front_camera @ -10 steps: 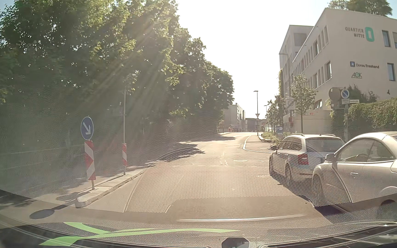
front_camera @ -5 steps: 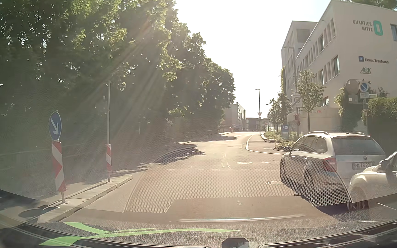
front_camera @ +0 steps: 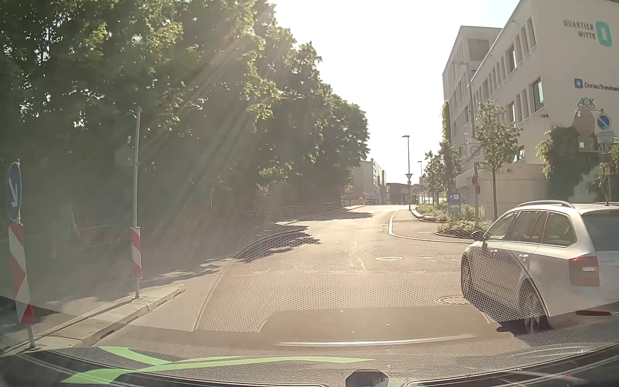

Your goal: Follow the waypoints while adhering to traffic rules and regulations

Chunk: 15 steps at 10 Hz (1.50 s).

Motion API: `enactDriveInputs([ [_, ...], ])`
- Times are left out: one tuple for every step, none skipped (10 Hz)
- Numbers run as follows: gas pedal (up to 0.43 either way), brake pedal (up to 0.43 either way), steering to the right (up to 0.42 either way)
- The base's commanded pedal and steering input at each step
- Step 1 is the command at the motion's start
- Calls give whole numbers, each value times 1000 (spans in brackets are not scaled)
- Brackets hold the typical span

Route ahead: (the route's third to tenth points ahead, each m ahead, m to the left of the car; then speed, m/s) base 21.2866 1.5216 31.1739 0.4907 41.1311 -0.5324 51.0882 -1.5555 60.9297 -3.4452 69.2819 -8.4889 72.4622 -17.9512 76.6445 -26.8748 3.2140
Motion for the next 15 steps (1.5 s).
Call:
enactDriveInputs([
  [0, 85, -16],
  [0, 91, -16],
  [0, 98, -13],
  [0, 104, -11],
  [0, 104, -10],
  [0, 104, -8],
  [0, 104, -6],
  [0, 104, -5],
  [0, 104, -5],
  [0, 116, -5],
  [0, 116, -4],
  [0, 116, -3],
  [0, 116, -3],
  [0, 110, -3],
  [0, 104, -3],
])
